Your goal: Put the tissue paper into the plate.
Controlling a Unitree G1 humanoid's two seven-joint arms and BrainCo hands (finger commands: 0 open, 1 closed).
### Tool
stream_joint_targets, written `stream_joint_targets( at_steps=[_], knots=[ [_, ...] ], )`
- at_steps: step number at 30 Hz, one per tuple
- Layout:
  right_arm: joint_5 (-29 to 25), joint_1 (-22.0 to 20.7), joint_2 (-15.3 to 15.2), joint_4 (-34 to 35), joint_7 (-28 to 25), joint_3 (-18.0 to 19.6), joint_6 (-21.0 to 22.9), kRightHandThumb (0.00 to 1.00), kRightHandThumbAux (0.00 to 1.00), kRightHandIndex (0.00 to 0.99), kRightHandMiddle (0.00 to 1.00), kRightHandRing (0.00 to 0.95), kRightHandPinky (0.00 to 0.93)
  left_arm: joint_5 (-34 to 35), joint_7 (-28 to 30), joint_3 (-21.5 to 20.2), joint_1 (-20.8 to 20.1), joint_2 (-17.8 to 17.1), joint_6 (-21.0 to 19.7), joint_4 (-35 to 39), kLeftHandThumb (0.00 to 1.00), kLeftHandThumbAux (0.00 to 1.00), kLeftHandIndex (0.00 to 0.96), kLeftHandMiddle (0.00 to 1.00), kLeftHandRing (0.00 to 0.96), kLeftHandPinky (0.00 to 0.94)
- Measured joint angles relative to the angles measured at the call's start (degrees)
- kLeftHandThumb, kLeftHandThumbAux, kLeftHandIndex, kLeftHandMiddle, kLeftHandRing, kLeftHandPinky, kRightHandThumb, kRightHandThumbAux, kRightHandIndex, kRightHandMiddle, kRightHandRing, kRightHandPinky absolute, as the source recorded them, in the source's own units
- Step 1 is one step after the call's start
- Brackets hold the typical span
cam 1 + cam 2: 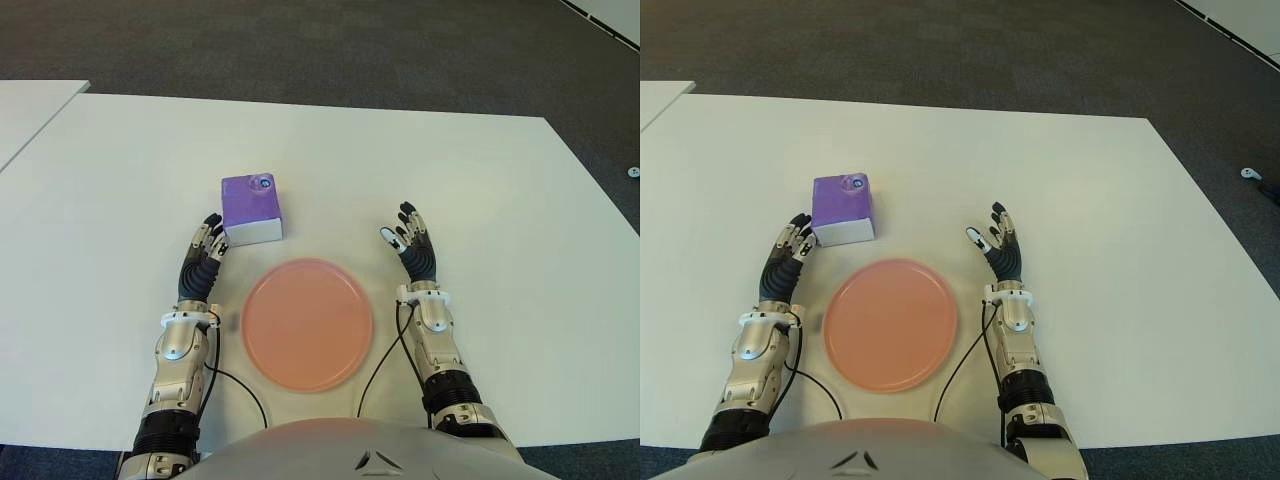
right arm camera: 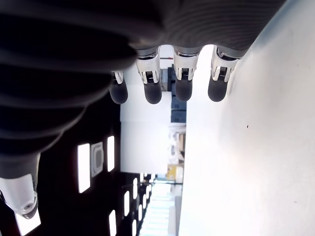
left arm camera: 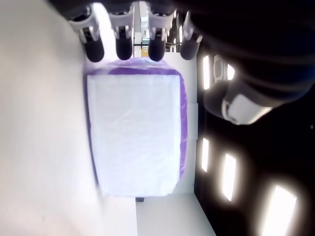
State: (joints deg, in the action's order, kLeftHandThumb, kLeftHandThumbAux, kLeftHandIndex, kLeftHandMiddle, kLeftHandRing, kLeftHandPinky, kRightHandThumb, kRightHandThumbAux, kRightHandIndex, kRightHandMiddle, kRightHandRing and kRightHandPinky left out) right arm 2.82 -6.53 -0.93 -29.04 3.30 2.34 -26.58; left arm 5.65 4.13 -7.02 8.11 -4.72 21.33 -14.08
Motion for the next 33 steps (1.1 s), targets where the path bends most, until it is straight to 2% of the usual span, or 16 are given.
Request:
stream_joint_targets(
  at_steps=[25, 30, 33],
  knots=[
    [0.01, -0.03, 0.00, -0.04, 0.01, 0.00, 0.00, 0.012, 0.549, 0.000, 0.000, 0.000, 0.000, -0.11, -0.01, 0.07, 0.01, -0.04, 0.02, 0.01, 0.000, 0.466, 0.000, 0.000, 0.000, 0.000],
    [0.01, -0.11, 0.02, -0.13, 0.04, -0.01, 0.00, 0.012, 0.549, 0.000, 0.000, 0.000, 0.000, -5.01, -2.68, 0.02, -0.07, -0.72, 1.04, 0.08, 0.000, 0.468, 0.000, 0.000, 0.000, 0.000],
    [0.01, -0.26, 0.05, -0.26, 0.07, -0.01, -0.04, 0.012, 0.549, 0.000, 0.000, 0.000, 0.000, -11.28, -7.41, -0.91, -0.29, -1.86, 1.20, 1.65, 0.000, 0.468, 0.000, 0.000, 0.000, 0.000]
  ],
)
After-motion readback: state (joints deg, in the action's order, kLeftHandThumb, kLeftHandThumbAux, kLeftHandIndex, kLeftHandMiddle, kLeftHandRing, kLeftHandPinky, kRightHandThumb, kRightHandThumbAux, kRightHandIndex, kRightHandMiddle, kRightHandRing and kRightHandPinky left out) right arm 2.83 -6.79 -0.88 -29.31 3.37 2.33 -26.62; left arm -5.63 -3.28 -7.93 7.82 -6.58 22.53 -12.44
